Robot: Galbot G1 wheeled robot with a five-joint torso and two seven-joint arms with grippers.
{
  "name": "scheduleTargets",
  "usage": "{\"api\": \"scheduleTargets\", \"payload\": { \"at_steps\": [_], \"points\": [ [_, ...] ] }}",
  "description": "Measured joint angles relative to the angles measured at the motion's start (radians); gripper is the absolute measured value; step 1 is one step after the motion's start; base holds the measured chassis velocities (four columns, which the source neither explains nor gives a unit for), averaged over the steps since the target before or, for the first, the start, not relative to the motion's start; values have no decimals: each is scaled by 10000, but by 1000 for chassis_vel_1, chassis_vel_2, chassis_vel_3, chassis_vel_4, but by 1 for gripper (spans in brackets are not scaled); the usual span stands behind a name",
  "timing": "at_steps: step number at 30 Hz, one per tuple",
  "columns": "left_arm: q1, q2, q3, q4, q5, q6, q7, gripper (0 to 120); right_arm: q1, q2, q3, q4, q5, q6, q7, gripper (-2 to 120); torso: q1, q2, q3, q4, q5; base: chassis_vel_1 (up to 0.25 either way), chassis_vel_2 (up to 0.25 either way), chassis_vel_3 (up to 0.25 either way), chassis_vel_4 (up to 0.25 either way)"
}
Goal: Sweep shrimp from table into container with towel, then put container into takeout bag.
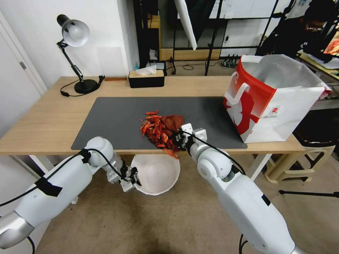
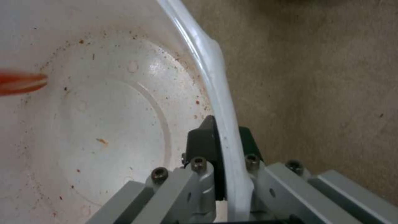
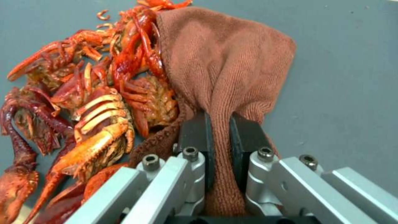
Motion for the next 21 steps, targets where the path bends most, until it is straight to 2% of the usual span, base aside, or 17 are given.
{"api": "scheduleTargets", "payload": {
  "at_steps": [11,21],
  "points": [
    [-137,0,30,259,-291,-21,-53,0,102,374,-317,-145,-102,4,108,6,0,0,0,1,0,0,0,0,0],
    [-205,81,14,405,-389,-95,-80,0,-260,294,-343,215,-274,4,-24,6,0,0,0,1,1,0,0,0,0]
  ]
}}
